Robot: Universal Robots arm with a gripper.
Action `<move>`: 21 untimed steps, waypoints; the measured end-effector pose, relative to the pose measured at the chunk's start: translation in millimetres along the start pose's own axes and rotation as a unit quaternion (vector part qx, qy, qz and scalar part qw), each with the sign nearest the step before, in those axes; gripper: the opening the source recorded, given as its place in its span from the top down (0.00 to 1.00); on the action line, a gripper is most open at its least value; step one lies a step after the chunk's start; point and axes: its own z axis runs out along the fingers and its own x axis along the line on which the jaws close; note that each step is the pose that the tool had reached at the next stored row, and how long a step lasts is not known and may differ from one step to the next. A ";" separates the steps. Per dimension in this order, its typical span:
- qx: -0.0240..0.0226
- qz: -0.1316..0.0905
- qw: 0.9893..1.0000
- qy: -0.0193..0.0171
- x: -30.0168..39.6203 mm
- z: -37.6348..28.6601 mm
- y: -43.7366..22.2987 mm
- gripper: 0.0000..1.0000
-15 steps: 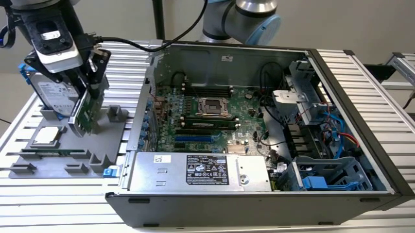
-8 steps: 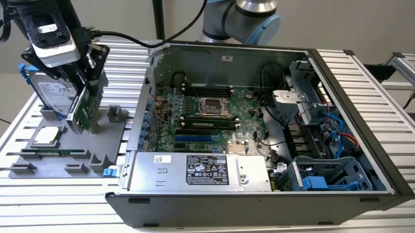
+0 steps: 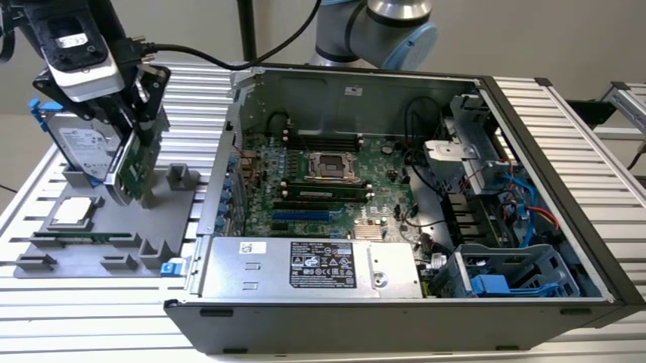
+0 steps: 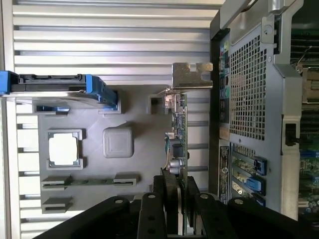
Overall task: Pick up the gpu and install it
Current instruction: 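Pick up the gpu and move the gpu toward the slot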
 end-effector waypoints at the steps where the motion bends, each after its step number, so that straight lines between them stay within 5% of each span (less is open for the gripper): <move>1: 0.000 0.000 1.000 0.000 -0.1 -1.4 0.0 1.00; 21: 0.000 0.000 1.000 0.000 -2.5 -34.4 0.9 1.00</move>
